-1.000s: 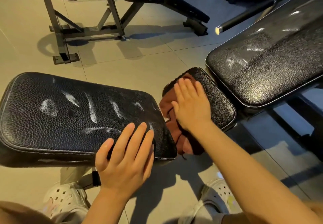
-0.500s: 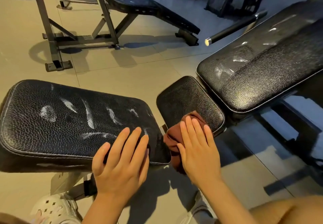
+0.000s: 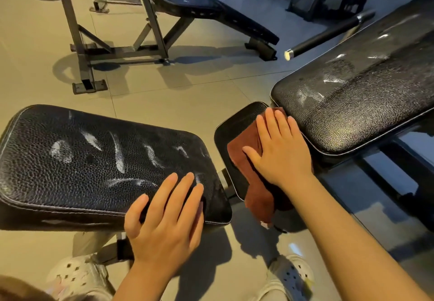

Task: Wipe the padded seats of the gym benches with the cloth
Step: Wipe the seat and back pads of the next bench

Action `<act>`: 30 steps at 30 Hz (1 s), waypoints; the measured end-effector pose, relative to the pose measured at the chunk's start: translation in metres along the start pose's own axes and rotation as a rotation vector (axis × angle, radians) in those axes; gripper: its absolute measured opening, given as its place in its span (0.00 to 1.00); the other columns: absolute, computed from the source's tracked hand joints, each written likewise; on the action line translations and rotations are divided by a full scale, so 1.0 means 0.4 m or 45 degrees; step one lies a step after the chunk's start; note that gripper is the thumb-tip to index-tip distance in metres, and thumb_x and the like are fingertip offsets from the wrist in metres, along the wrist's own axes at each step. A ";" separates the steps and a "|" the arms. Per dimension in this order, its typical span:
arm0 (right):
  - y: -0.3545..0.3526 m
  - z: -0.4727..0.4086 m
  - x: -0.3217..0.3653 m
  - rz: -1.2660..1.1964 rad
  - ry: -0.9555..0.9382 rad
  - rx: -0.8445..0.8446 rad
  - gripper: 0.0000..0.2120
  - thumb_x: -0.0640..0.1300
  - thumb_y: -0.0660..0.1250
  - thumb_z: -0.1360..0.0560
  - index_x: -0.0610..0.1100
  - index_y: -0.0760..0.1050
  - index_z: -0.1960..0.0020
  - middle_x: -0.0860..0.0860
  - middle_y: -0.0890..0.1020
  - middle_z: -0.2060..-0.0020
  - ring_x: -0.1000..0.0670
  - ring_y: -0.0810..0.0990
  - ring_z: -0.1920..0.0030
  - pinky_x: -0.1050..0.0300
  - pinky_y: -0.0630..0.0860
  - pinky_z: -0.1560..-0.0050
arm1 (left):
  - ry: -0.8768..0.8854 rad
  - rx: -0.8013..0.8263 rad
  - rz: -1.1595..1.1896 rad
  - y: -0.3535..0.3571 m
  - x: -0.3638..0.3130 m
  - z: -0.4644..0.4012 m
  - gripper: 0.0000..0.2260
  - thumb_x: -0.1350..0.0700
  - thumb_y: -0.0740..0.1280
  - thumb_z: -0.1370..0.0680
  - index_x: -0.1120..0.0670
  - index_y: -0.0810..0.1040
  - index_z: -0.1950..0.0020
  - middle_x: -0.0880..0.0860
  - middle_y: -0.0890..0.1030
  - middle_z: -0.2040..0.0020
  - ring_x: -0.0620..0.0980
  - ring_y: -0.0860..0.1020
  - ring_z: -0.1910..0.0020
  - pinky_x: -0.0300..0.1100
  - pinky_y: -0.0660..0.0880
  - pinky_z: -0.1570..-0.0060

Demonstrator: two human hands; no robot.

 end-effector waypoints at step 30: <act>0.069 0.249 0.016 -1.107 0.717 -0.658 0.31 0.47 0.52 0.18 0.38 0.45 0.21 0.43 0.47 0.22 0.42 0.48 0.22 0.54 0.45 0.22 | 0.025 0.041 -0.004 0.001 0.004 -0.003 0.15 0.52 0.62 0.21 0.53 0.75 0.35 0.55 0.80 0.38 0.56 0.70 0.34 0.54 0.63 0.40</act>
Point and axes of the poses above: each hand's wrist, its own z-axis away from the middle knuckle, its own y-axis out of the palm, x = y × z, the point moved 6 cm from there along -z, towards the middle knuckle
